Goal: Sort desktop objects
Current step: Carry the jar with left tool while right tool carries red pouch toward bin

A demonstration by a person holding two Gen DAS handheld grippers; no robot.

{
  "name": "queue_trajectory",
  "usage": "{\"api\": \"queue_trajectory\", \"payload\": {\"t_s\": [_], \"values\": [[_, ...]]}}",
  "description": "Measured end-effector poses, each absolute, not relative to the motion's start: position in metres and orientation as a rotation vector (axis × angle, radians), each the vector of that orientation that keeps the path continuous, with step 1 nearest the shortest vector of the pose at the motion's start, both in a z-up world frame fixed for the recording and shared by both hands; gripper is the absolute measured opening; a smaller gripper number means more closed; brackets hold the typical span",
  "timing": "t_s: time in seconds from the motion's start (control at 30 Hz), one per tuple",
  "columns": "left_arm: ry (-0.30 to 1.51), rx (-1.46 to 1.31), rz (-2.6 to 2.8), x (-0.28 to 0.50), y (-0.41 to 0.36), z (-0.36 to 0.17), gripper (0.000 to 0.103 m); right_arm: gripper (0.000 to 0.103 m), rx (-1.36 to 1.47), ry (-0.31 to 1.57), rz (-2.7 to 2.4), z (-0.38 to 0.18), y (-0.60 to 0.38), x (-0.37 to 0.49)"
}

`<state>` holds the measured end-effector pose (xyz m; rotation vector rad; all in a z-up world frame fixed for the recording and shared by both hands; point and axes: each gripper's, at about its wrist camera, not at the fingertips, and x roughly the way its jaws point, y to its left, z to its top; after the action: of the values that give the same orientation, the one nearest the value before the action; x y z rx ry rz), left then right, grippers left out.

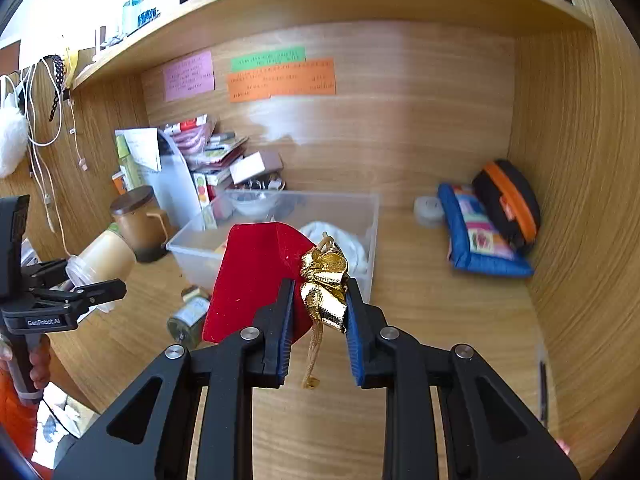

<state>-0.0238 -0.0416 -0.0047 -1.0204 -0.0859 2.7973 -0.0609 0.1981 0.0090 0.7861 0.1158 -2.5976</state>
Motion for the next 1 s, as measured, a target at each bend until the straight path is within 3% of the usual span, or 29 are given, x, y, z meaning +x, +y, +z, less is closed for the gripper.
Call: {"api": "queue_trajectory", "payload": {"t_s": [0.5,1.0], "values": [[-0.051,-0.866,2.805,-0.067,-0.038,0.049,0.072,0.021,0.649,0.135,-2.625,0.054,0.190,-0.103],[-0.037,-0.896,2.759,-0.142,-0.031,0.060,0.072,0.021,0.710,0.146,-2.558,0.044,0.153,-0.164]]}}
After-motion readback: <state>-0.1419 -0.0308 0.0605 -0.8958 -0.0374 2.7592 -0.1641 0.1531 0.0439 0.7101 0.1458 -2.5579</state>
